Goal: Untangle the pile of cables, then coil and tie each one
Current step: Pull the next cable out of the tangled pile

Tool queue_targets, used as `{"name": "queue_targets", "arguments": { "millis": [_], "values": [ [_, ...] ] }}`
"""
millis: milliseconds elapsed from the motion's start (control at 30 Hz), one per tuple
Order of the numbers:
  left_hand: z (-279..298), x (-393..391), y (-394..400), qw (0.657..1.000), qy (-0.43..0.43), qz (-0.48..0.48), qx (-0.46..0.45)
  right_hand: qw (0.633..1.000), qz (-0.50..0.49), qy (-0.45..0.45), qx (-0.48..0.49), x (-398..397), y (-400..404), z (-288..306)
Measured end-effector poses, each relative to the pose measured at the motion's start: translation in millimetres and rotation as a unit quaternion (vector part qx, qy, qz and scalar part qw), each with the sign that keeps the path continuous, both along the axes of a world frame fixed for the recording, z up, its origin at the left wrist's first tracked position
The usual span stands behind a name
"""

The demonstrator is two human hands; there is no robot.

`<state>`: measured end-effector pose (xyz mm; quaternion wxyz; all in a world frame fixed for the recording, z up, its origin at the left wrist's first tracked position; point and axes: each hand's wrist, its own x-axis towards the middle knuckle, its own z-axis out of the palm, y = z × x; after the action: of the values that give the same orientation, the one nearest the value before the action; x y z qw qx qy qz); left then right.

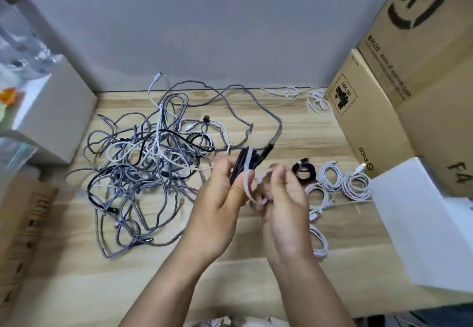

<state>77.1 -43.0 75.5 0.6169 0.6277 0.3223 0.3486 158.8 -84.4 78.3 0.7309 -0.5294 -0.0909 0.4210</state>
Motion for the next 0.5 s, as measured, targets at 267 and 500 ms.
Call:
{"name": "queue_targets", "arguments": {
  "millis": [267, 500],
  "values": [
    [7.3, -2.8, -24.7, 0.998, 0.026, 0.017, 0.049, 0.999, 0.015, -0.045, -0.021, -18.2, -11.3, -0.1],
    [16.6, -7.2, -30.3, 0.994, 0.042, 0.017, 0.095, 0.995, 0.067, -0.072, -0.01, -18.4, -26.1, -1.5]
  ]
}}
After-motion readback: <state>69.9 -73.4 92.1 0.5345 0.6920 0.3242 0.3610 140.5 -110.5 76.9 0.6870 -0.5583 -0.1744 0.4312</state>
